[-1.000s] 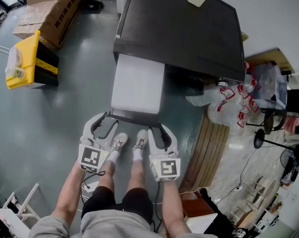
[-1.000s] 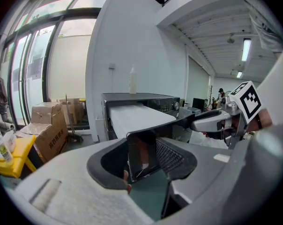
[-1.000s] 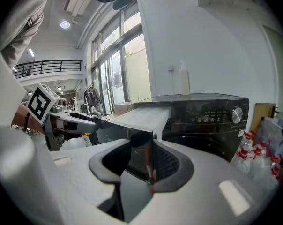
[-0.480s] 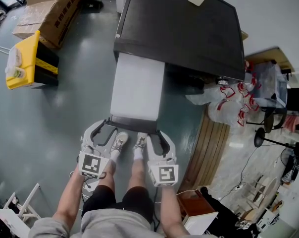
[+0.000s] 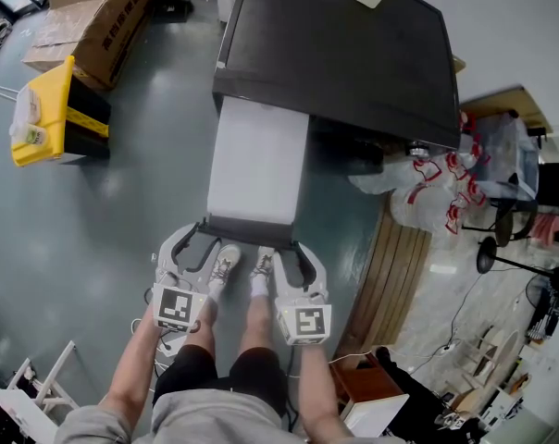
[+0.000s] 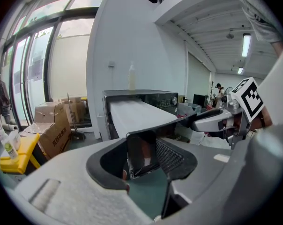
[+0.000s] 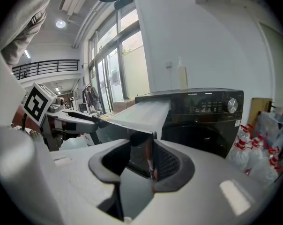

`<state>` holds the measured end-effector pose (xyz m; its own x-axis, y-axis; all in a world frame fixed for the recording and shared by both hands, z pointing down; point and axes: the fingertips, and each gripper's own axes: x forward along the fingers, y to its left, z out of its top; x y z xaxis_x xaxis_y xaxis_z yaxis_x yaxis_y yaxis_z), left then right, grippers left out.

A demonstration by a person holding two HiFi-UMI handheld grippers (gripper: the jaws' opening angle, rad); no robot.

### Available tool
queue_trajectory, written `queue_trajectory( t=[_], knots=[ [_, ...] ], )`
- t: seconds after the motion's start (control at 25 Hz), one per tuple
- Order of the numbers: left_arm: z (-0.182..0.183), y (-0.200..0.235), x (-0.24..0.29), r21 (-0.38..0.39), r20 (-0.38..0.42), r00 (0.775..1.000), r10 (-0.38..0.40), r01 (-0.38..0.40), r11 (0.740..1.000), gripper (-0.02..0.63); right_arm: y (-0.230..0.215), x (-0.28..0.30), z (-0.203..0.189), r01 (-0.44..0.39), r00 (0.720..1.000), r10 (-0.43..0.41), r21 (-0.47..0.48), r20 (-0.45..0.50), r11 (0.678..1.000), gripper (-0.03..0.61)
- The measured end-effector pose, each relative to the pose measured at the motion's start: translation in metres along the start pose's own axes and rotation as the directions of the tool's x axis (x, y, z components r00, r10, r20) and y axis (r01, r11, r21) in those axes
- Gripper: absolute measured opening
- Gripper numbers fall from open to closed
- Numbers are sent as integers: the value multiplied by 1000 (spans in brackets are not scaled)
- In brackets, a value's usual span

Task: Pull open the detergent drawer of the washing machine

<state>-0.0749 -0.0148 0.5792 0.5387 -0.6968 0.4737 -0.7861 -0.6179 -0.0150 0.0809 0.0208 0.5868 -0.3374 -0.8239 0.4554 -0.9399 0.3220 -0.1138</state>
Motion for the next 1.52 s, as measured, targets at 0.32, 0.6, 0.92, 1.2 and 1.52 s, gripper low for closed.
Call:
queue_trajectory(
  t=[0.32,0.6,0.92,1.2,1.52],
  knots=[
    [-1,1,0,-21,3,1000,-4,4,1000,213,-1,0,-3,18,1000,-18,13,7,1000,157],
    [8,3,-6,-49,28,1000,-13,14,999,275,6,1,4,12,1000,-13,15,23,1000,216],
    [48,19,-19,-11,81,997,10,-9,1000,275,0,-11,40,47,997,-47,4,61,999,216],
    [110,33,-29,18,180,983,22,-25,1000,268,-9,-20,96,110,986,-103,-46,134,993,215],
    [186,43,-57,56,292,956,37,-55,997,232,-17,-45,170,181,961,-159,-79,226,980,215]
  ],
)
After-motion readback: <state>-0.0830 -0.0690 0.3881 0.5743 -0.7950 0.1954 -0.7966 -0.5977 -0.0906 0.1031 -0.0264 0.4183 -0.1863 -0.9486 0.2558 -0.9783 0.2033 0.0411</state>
